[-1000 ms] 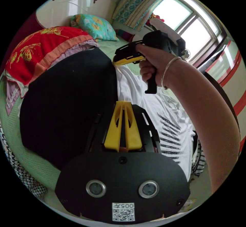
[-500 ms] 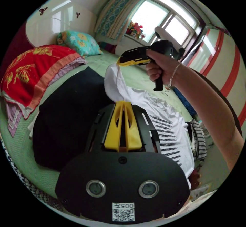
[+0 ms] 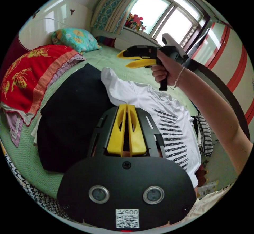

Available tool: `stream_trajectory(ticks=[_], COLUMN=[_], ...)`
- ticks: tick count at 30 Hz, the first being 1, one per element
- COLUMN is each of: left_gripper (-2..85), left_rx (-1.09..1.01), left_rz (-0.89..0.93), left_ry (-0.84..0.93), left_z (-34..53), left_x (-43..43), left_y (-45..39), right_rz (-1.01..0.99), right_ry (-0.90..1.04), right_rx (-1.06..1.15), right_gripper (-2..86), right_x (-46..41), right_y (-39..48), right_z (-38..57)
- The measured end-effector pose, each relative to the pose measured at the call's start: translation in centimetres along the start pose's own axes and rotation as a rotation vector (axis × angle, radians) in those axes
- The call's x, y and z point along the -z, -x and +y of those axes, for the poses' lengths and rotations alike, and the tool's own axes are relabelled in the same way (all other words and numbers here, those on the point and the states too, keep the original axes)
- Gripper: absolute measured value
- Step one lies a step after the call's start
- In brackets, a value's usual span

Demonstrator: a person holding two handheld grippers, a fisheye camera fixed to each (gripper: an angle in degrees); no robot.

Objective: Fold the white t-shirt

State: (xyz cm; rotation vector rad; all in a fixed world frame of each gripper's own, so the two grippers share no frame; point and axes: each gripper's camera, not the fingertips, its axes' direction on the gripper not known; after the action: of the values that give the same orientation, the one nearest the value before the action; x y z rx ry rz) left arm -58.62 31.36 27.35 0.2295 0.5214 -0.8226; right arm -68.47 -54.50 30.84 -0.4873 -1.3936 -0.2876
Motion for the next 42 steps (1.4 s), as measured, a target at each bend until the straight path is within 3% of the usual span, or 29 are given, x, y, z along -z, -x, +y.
stream_trajectory(ticks=[9,23,33,42], left_gripper=[-0.4,-0.1,-0.1,-0.1], left_rx=[0.024,0.045,0.055,0.006], left_rz=[-0.028,-0.026,-0.021,-0.039], left_ry=[0.070,0.114,0.120,0.087], left_z=[-0.5,-0.9,-0.9,-0.7], left_x=[-0.5,-0.9,-1.3,-1.4], left_y=[0.8,1.4,1.3,-0.1], right_rz=[0.232,0.348,0.414,0.244], right_ry=[0.174,0.271,0.263,0.097], right_rx=[0.177,0.048,0.070,0.089], right_gripper=[14.9,7.9,-0.6,-1.7], right_x=[-5.7,-9.3,-7.4,2.8], right_y=[5.6,4.4,2.9,0.9], right_z=[-2.4,-2.8,-1.1,2.2])
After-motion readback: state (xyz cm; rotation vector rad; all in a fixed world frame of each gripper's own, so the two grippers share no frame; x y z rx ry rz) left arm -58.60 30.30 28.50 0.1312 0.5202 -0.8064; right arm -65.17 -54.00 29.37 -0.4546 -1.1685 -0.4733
